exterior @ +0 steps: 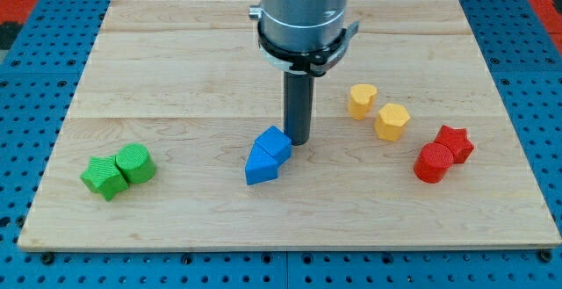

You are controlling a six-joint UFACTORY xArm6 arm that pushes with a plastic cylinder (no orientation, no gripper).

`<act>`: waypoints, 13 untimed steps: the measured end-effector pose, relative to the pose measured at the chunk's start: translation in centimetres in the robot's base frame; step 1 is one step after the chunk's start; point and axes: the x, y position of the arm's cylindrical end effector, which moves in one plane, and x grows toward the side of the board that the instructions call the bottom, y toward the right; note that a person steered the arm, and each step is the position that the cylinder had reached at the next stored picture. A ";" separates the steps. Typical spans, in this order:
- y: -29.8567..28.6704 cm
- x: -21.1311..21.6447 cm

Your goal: Move the red star to the top center

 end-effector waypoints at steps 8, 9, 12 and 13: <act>1.4 1.3; 7.7 2.8; 16.6 9.2; 18.8 6.9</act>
